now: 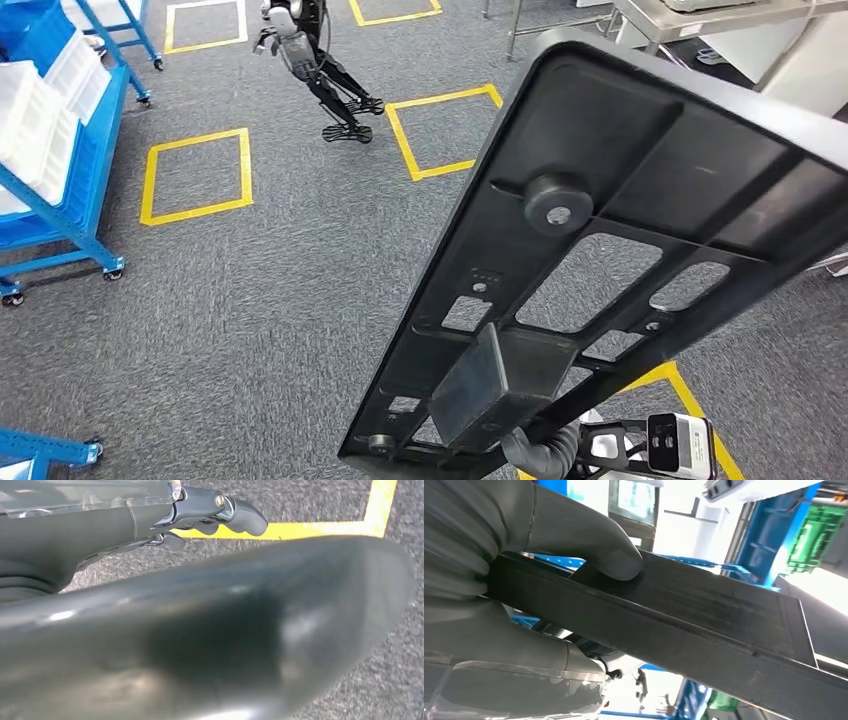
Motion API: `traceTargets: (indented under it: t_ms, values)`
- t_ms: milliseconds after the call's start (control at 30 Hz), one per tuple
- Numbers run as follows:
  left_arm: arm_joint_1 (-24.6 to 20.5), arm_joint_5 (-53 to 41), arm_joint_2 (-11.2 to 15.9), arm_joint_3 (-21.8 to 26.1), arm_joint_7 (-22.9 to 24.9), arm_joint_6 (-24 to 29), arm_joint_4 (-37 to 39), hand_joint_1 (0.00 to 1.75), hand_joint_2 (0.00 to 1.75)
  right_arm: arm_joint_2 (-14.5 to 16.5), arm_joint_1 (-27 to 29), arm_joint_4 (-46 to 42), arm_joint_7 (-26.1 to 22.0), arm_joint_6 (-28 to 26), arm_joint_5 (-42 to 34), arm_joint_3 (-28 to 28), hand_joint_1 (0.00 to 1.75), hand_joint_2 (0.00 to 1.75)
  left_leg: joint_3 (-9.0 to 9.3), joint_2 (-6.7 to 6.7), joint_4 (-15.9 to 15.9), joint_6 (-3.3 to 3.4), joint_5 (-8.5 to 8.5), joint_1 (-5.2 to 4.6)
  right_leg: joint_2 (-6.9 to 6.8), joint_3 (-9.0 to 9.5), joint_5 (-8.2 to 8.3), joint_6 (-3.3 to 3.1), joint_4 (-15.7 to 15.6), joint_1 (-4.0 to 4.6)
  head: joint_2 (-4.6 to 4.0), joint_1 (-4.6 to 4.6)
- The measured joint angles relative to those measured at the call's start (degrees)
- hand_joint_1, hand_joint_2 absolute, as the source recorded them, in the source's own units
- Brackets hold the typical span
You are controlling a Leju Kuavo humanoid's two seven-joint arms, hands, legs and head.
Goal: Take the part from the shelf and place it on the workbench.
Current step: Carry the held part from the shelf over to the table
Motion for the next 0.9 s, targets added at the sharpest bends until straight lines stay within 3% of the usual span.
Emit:
traceTargets:
  t_ms: [67, 133, 200, 233, 267, 300, 367, 400, 433, 500, 633, 667, 700, 800, 833, 900]
  values:
    - [-0.16, -0.02, 0.09, 0.13, -0.29, -0.13, 0.00, 0.00, 0.00, 1.14, 0.02, -0.61, 0.00, -0.12, 0.40, -0.22, 1.75, 1.75, -0.58, -2.00, 1.95, -0.59, -1.66, 0.35, 1.12, 0.11, 0.21, -0.70, -0.29, -0.14, 0.00, -0.09]
    - [-0.05, -0.19, 0.17, 0.20, -0.25, -0.22, 0.00, 0.00, 0.00, 2.26, 0.08, -1.27, -0.02, -0.80, 0.97, -0.26, 1.75, 1.75, -3.39, -4.68, 8.39, -0.87, -5.25, 0.58, 2.29, 0.17, 0.35, -1.16, -0.41, -0.17, -0.01, -0.26]
    - [0.20, -0.45, 0.22, 0.21, -0.01, -0.24, 0.00, 0.00, 0.00, 2.96, 0.39, -1.93, 0.01, -1.56, 1.56, -0.25, 1.75, 1.75, -6.99, -5.37, 15.67, -0.91, -7.82, 0.60, 3.64, 0.16, 0.38, -1.34, -0.35, 0.03, -0.01, -0.32]
    - [0.26, -0.64, 0.25, 0.21, 0.12, -0.23, 0.00, 0.00, 0.00, 3.13, 0.67, -2.34, 0.03, -1.97, 1.87, -0.24, 1.75, 1.75, -7.86, -5.48, 16.98, -0.80, -7.54, 0.58, 4.39, 0.19, 0.38, -1.36, -0.29, 0.13, -0.01, -0.32]
    - [0.27, -0.90, 0.26, 0.21, 0.25, -0.25, 0.00, 0.00, 0.00, 3.27, 1.00, -2.83, 0.04, -2.43, 2.17, -0.23, 1.75, 1.75, -7.72, -5.60, 16.04, -0.60, -6.15, 0.56, 5.15, 0.24, 0.37, -1.37, -0.24, 0.21, -0.01, -0.31]
    - [0.25, -1.17, 0.27, 0.19, 0.38, -0.29, 0.00, 0.00, 0.00, 3.39, 1.36, -3.42, 0.04, -2.89, 2.51, -0.23, 1.75, 1.75, -6.56, -6.00, 12.93, -0.31, -3.88, 0.54, 5.91, 0.33, 0.36, -1.37, -0.19, 0.25, -0.01, -0.31]
    - [0.23, -1.76, 0.27, 0.14, 0.58, -0.47, 0.00, 0.00, 0.00, 3.61, 1.97, -4.59, 0.03, -3.73, 3.23, -0.21, 1.75, 1.75, -3.34, -8.44, 5.01, 0.26, -0.02, 0.55, 7.32, 0.36, 0.39, -1.22, -0.09, 0.24, 0.00, -0.28]
    - [0.23, -1.94, 0.27, 0.11, 0.63, -0.60, 0.00, 0.00, 0.00, 3.71, 2.18, -5.08, 0.02, -3.98, 3.54, -0.19, 1.75, 1.75, -2.23, -9.56, 2.37, 0.41, 0.81, 0.51, 7.99, 0.22, 0.47, -0.99, -0.04, 0.17, 0.00, -0.29]
    - [0.20, -2.11, 0.27, 0.09, 0.67, -0.73, 0.00, 0.00, 0.00, 3.80, 2.40, -5.49, 0.02, -4.15, 3.78, -0.16, 1.75, 1.75, -1.74, -10.29, 1.11, 0.54, 0.91, 0.44, 8.61, 0.02, 0.58, -0.66, -0.04, 0.04, 0.00, -0.29]
    - [0.05, -2.28, 0.27, 0.02, 0.68, -0.98, 0.00, 0.00, 0.00, 3.91, 2.83, -6.13, 0.03, -4.25, 4.11, -0.13, 1.75, 1.75, -1.57, -9.89, 0.77, 0.75, 0.79, 0.19, 9.58, -0.29, 0.88, 0.03, -0.23, -0.24, 0.00, -0.33]
    - [-0.09, -2.31, 0.25, -0.05, 0.63, -1.14, 0.00, 0.00, 0.00, 3.97, 3.11, -6.50, 0.03, -4.25, 4.28, -0.12, 1.75, 1.75, -1.42, -9.33, 0.42, 1.10, 1.03, 0.21, 10.18, -0.32, 1.10, 0.49, -0.47, -0.26, 0.00, -0.30]
    - [-0.16, -2.30, 0.23, -0.08, 0.58, -1.19, 0.00, 0.00, 0.00, 3.99, 3.22, -6.64, 0.03, -4.25, 4.35, -0.11, 1.75, 1.75, -1.24, -8.88, 0.00, 1.31, 1.30, 0.34, 9.80, -0.39, 0.98, 0.62, -0.34, -0.18, 0.00, -0.27]
    - [-0.15, -2.22, 0.19, -0.11, 0.47, -1.21, 0.00, 0.00, 0.00, 4.03, 3.39, -6.87, 0.03, -4.23, 4.51, -0.09, 1.75, 1.75, -1.10, -7.90, -0.51, 1.67, 1.61, 0.39, 8.13, -1.72, -0.76, 0.83, 2.52, -0.08, 0.00, -0.13]
    - [0.11, -2.04, 0.14, -0.14, 0.40, -0.86, 0.00, 0.00, 0.00, 4.01, 4.60, -7.31, 0.02, -4.05, 4.82, -0.02, 1.75, 1.75, -1.01, -4.23, -1.25, 2.37, 2.07, 0.23, 2.93, -7.16, -6.67, 1.47, 14.63, -0.17, 0.00, 0.28]
    - [0.13, -2.04, 0.13, -0.14, 0.63, -0.73, 0.00, 0.00, 0.00, 3.93, 4.98, -7.32, 0.02, -3.95, 4.79, -0.02, 1.75, 1.75, -1.04, -3.41, -1.19, 2.31, 2.01, 0.22, 2.65, -6.84, -6.07, 1.62, 14.43, -0.30, 0.00, 0.30]
    - [0.11, -2.01, 0.06, -0.14, 1.14, -0.62, 0.00, 0.00, 0.00, 3.77, 5.30, -7.32, 0.03, -3.65, 4.71, -0.03, 1.75, 1.75, -1.01, -2.12, -0.89, 2.00, 1.77, 0.22, 1.06, -2.68, -2.75, 1.71, 7.21, -0.43, 0.00, 0.31]
